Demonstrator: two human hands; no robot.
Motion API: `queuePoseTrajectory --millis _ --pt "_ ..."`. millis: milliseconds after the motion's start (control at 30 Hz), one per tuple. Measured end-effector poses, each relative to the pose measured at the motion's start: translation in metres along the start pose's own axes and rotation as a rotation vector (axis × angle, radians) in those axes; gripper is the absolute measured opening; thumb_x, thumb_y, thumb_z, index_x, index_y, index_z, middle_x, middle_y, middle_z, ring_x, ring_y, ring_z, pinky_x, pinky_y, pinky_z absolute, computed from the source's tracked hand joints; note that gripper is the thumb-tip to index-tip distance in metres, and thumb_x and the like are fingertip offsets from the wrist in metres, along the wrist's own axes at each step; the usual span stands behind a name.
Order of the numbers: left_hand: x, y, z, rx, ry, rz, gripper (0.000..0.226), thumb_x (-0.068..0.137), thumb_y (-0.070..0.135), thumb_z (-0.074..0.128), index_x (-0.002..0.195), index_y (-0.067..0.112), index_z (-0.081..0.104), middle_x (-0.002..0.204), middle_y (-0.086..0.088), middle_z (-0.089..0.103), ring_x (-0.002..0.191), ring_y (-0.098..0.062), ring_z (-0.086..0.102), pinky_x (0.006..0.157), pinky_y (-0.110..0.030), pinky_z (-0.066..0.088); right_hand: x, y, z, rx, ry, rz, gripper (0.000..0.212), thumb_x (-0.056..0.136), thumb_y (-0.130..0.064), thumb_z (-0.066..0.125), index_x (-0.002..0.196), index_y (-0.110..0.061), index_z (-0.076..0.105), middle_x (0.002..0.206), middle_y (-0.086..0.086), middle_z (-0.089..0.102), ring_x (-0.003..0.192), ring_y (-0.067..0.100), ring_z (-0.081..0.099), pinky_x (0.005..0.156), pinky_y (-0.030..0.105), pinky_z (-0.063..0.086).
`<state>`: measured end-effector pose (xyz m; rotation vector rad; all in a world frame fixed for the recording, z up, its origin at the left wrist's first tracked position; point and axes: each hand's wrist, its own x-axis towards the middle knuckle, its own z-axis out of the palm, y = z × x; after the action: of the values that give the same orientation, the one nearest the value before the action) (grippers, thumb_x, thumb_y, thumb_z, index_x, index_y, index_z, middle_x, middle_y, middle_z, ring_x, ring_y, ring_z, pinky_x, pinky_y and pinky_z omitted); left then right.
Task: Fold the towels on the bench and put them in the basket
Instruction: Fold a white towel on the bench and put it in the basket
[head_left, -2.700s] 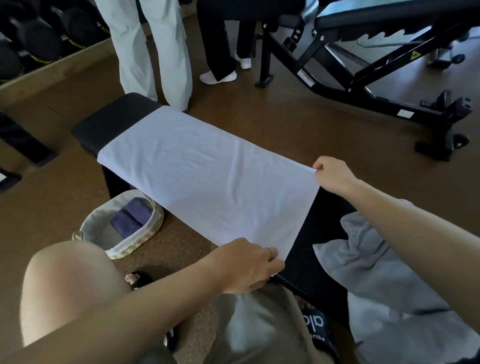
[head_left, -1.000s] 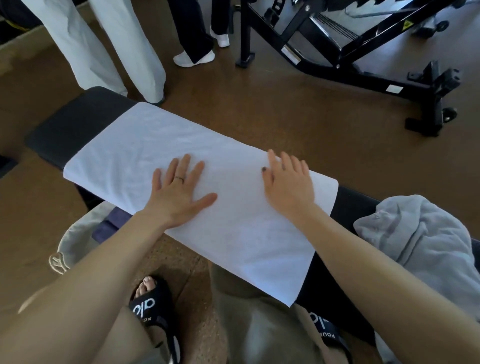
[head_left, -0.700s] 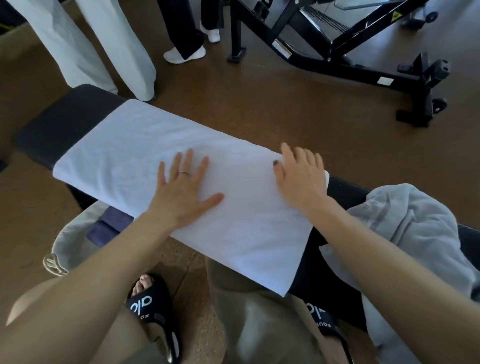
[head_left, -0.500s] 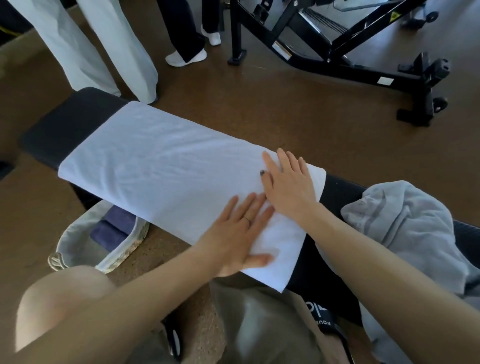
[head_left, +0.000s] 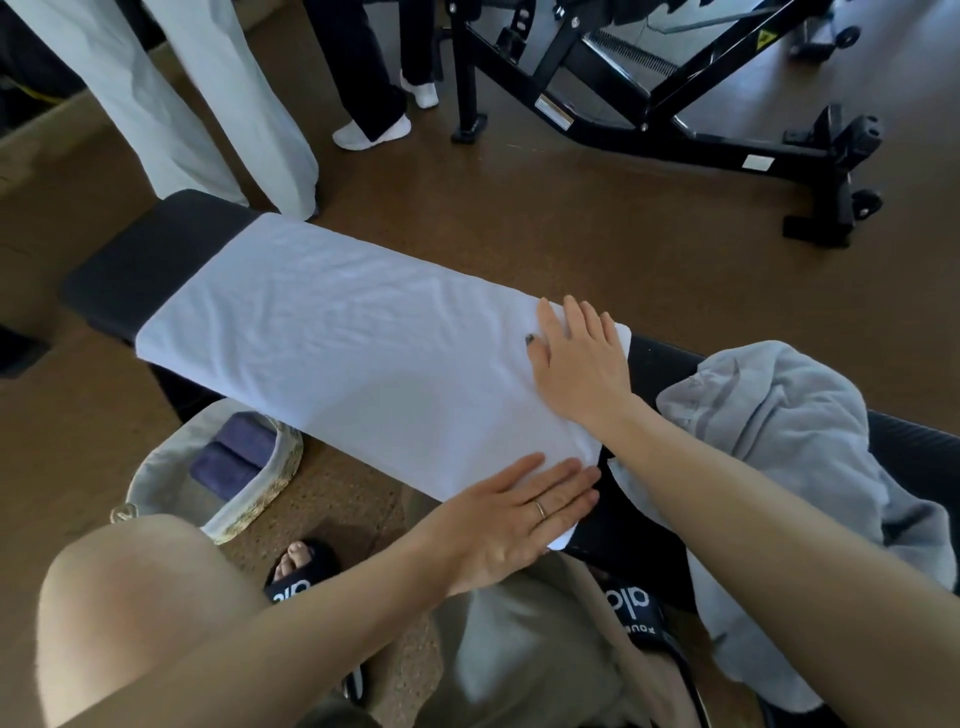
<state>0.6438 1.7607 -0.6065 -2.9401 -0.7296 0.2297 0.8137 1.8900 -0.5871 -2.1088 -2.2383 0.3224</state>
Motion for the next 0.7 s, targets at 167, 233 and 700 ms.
queuePoseTrajectory --millis 167,233,700 --pt "-0.002 -0.017 -0.025 -0.172 -0.008 -0.099 0.070 0.109 0.054 0.020 0.164 0.017 -0.001 0.171 -0.003 -0.009 0.157 -0.020 -0.011 0.127 -0.042 -0.005 0.005 0.007 -0.006 0.019 0.075 0.075 0.063 0.107 -0.050 0.015 0.163 -0.020 0.014 0.168 0.016 0.019 0.155 0.034 0.014 0.126 0.051 0.009" --pt "-0.003 -0.027 -0.025 -0.189 -0.029 -0.221 0.070 0.107 0.059 0.012 0.163 0.020 -0.007 0.169 -0.001 -0.015 0.155 -0.018 -0.018 0.126 -0.043 -0.007 0.000 0.017 -0.002 0.014 0.049 0.108 0.063 0.107 -0.049 0.015 0.163 -0.020 0.015 0.167 0.015 0.023 0.155 0.033 0.017 0.126 0.051 0.011" --pt "0.007 -0.134 -0.023 -0.348 -0.139 -0.828 0.070 0.105 0.058 0.015 0.163 0.025 -0.005 0.170 0.001 -0.013 0.157 -0.018 -0.012 0.127 -0.046 -0.006 0.006 -0.026 0.006 0.048 0.063 -0.078 0.059 0.109 -0.043 0.017 0.163 -0.021 0.015 0.170 0.011 0.013 0.157 0.030 0.010 0.127 0.046 0.008"
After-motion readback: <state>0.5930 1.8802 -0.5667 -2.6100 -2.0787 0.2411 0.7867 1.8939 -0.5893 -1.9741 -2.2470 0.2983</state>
